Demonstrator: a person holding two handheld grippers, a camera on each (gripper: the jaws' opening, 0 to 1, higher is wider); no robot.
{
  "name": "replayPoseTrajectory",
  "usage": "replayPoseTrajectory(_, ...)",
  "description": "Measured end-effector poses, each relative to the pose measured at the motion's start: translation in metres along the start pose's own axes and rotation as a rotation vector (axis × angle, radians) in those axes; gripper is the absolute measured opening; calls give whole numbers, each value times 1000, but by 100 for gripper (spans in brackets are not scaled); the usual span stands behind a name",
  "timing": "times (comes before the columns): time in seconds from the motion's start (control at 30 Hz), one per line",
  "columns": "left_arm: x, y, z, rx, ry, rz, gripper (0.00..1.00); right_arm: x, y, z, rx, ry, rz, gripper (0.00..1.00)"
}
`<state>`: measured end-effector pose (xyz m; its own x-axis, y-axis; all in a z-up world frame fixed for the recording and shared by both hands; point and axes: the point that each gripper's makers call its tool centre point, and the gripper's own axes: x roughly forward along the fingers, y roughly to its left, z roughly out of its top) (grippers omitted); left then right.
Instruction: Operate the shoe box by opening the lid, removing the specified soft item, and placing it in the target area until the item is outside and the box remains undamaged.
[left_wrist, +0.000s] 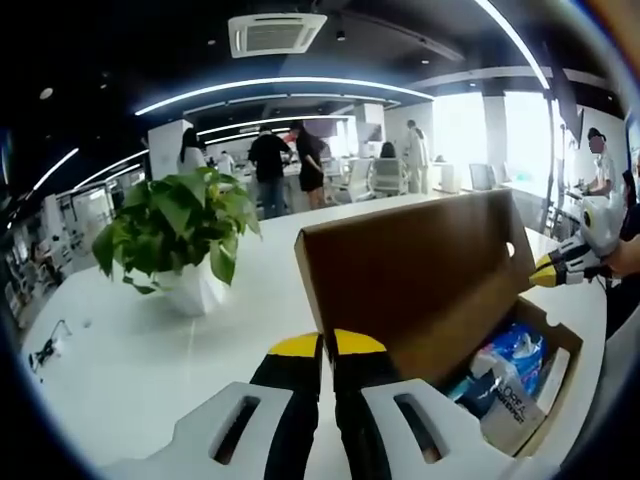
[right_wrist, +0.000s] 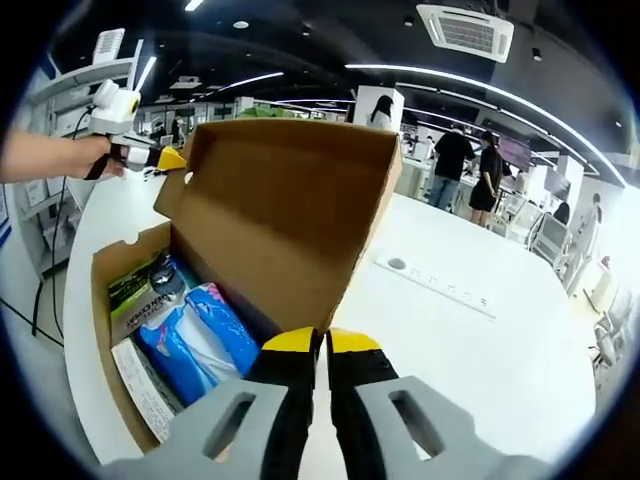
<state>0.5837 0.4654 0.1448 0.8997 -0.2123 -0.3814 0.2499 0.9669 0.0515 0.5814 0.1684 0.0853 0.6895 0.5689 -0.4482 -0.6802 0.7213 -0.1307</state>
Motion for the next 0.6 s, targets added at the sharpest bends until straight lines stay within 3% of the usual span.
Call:
replayPoseTrajectory(0.4, 17, 7, -3, 3, 13, 4, 1, 4, -3, 2, 37, -2, -13, 0)
replayPoseTrajectory(0.6, 23, 8, -6, 2, 23, 10, 2, 5, -4, 2, 4, 0, -13, 0)
